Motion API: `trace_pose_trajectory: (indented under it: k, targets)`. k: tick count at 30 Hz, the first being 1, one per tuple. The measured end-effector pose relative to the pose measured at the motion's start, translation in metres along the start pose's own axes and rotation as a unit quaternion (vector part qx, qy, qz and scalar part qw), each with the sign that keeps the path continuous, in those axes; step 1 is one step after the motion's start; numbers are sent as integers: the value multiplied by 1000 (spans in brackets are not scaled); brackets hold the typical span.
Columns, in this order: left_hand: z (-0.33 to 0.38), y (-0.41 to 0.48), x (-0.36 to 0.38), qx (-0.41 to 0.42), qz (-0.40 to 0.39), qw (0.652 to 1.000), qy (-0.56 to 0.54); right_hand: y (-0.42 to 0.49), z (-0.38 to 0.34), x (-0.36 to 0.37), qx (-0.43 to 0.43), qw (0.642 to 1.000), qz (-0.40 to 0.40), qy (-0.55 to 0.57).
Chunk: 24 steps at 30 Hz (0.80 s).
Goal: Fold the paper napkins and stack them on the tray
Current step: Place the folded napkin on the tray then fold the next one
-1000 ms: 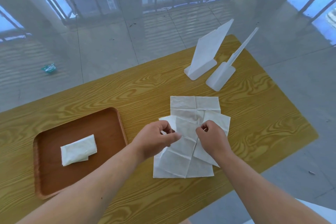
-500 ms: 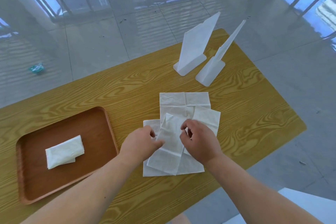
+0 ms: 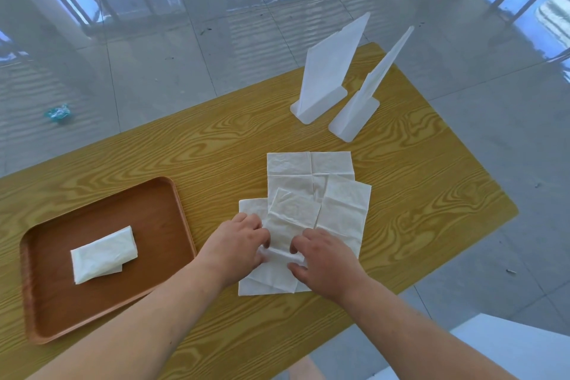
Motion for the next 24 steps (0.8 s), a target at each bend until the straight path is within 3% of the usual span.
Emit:
trace_pose_trajectory:
  k: [11,19,24]
  targets:
    - [1,5,0,-11,-17,1000,-9,-3,2,11,27,999,17,23]
    - [0,-2,-10,-4,-1,999,-41,-7,-3,-12,-24,997,76,16]
    - [2,1,-30,-24,17,987,-156,0,-11,-46,22,984,102,144]
Point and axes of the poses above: each hand's wrist, its own y-axis towards the middle knuckle, its own x-axis out of the palm, z = x × y, the point moved 3 cm from there along y, towards the middle knuckle, and after that the axes turned 2 degrees about z, right-handed, at the moved point
